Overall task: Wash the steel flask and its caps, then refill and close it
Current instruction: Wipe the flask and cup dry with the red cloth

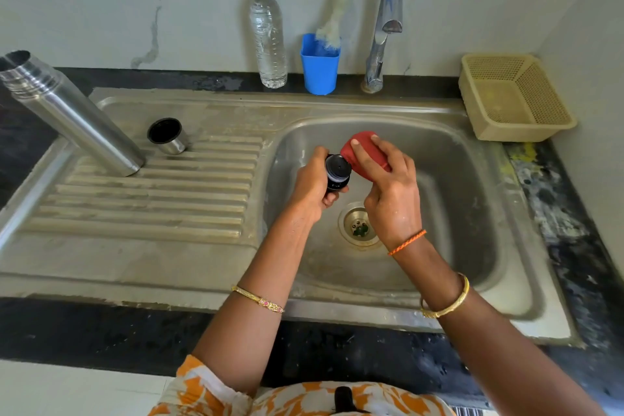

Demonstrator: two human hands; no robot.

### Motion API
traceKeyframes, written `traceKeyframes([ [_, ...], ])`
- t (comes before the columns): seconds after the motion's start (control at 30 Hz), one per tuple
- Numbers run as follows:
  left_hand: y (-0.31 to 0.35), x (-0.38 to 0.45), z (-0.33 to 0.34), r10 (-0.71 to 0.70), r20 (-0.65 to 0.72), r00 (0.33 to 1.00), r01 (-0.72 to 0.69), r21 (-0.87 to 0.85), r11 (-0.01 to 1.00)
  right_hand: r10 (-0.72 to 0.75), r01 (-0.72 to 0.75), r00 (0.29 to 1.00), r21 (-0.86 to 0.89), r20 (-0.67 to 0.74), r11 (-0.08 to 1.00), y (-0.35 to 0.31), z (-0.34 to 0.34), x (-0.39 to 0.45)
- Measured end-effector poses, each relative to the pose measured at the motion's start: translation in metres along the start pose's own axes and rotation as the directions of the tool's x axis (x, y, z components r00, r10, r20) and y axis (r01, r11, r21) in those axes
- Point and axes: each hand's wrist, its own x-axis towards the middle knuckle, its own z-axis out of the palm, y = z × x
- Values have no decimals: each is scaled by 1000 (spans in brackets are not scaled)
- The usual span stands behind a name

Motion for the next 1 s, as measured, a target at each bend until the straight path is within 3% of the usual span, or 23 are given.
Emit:
traceKeyframes([
  [0.2, 0, 4, -3, -31, -52, 998, 32, 17, 999, -3, 2, 999, -32, -44, 999, 0, -4, -25],
  [0.43, -7, -6, 3, 138, -90, 986, -125, 138, 983, -2, -3, 985, -28, -175, 1000, -18, -8, -26],
  [0.6, -12, -8, 4, 102, -80, 992, -97, 61, 993, -5, -8, 988, -87, -152, 996, -6, 0, -16],
  [0.77, -12, -5, -4, 110, -133, 985, -107, 26, 994, -111, 98, 982, -93, -150, 991, -11, 8, -27],
  [1.0, -6, -5, -7, 155, -125, 980, -154, 14, 988, -64, 44, 983, -118, -171, 992, -7, 12, -11],
])
